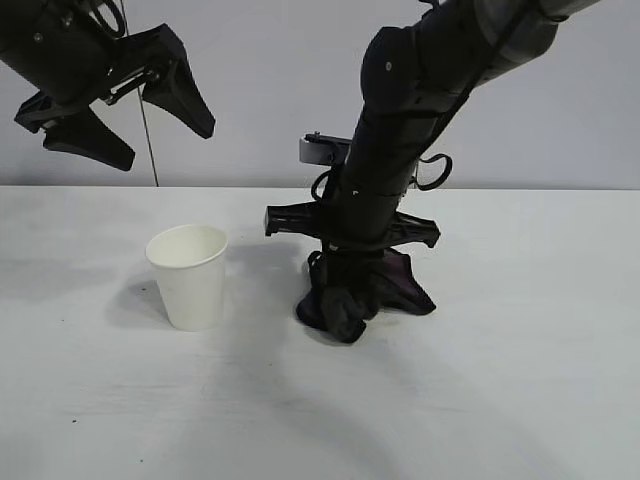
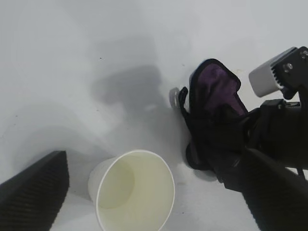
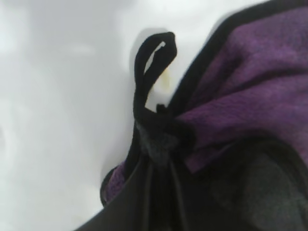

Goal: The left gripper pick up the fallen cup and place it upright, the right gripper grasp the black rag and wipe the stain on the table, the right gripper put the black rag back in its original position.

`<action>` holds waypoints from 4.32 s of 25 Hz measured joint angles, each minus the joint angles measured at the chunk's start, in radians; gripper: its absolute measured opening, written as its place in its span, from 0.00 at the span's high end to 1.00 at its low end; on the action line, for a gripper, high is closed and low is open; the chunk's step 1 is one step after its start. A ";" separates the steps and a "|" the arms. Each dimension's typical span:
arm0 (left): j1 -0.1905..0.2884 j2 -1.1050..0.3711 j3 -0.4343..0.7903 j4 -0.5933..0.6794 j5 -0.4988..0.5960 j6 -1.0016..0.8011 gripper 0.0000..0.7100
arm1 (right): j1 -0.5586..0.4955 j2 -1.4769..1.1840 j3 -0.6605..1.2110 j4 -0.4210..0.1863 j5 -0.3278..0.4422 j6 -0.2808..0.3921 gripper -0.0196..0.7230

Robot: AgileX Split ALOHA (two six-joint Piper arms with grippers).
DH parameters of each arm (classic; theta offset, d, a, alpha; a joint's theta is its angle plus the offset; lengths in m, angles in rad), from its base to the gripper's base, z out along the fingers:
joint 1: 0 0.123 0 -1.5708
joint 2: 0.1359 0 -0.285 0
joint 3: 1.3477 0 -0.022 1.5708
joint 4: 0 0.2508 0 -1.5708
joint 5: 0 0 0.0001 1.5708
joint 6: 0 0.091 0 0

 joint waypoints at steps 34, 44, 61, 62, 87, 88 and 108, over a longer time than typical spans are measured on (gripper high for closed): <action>0.000 0.000 0.000 0.003 0.000 0.000 0.02 | -0.131 0.059 -0.138 -0.118 0.199 -0.054 0.93; 0.000 0.000 0.000 0.003 0.000 0.000 0.02 | -0.048 -0.077 0.148 -0.107 0.070 -0.057 0.93; 0.000 0.000 0.000 0.003 0.000 0.000 0.02 | -0.118 -0.110 0.224 -0.136 -0.044 0.081 0.93; 0.000 0.000 0.000 0.003 0.000 0.000 0.02 | -0.145 -0.115 0.236 -0.144 -0.046 0.082 0.93; 0.000 0.000 0.000 0.003 -0.038 0.000 0.02 | -0.332 -0.358 0.399 -0.222 0.001 0.061 0.08; 0.000 0.000 0.000 0.003 -0.038 0.000 0.02 | -0.332 -0.376 0.399 -0.209 0.010 0.058 0.07; 0.000 0.000 0.000 0.003 -0.045 0.000 0.02 | -0.332 -0.546 0.400 0.054 0.061 -0.079 0.08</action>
